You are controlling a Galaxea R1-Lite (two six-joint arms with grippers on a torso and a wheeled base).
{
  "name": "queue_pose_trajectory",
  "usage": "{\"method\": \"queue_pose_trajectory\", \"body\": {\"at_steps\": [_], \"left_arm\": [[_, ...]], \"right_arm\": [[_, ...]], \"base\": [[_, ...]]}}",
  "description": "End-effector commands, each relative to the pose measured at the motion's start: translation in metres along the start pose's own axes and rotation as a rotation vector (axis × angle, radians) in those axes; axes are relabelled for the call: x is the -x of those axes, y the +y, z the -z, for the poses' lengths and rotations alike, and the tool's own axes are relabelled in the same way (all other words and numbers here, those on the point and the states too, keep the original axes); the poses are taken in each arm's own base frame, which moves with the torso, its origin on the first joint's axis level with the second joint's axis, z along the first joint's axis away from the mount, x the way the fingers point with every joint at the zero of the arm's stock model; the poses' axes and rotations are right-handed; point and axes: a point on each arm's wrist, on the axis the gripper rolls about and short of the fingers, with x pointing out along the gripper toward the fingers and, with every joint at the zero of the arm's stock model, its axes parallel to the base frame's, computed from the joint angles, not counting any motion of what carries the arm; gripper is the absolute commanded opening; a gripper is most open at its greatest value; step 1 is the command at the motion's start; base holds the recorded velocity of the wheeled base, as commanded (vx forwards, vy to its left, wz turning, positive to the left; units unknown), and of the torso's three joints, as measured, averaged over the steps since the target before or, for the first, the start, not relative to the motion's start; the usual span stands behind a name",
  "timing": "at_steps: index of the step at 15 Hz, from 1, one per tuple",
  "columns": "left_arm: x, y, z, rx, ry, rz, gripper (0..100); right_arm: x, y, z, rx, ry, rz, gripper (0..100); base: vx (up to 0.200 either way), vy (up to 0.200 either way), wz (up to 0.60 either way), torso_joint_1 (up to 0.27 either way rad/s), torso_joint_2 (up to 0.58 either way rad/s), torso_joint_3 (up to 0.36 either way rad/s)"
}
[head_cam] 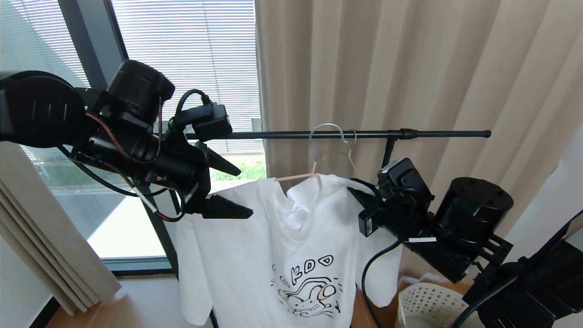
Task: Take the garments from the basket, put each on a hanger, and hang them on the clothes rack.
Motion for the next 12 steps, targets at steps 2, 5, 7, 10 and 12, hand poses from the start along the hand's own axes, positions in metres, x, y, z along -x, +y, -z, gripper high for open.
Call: {"method": "queue_pose_trajectory", "body": {"at_steps": [2,5,7,10,12], "left_arm": [[-0.017,0.008,0.006,0.019,0.023,0.027,100],[-0.026,0.012,0.008,0.023,0.029,0.037,100],[-0.030,0.012,0.005,0.016,0.026,0.044,100],[-0.036,0.012,0.003,0.008,0.024,0.056,100],[-0.037,0.012,0.002,0.006,0.024,0.057,100]], "right_arm": [[0.000,0.000,0.000,0.000,0.000,0.000,0],[0.000,0.000,0.001,0.000,0.003,-0.001,0],[0.000,0.000,0.000,0.000,0.001,-0.001,0],[0.000,0.000,0.000,0.000,0.000,0.000,0],[0.000,0.000,0.000,0.000,-0.002,0.000,0]], "base": [[0.000,0.000,0.00,0.000,0.00,0.000],[0.000,0.000,0.00,0.000,0.00,0.000],[0.000,0.000,0.00,0.000,0.00,0.000],[0.000,0.000,0.00,0.000,0.00,0.000],[0.000,0.000,0.00,0.000,0.00,0.000]]}}
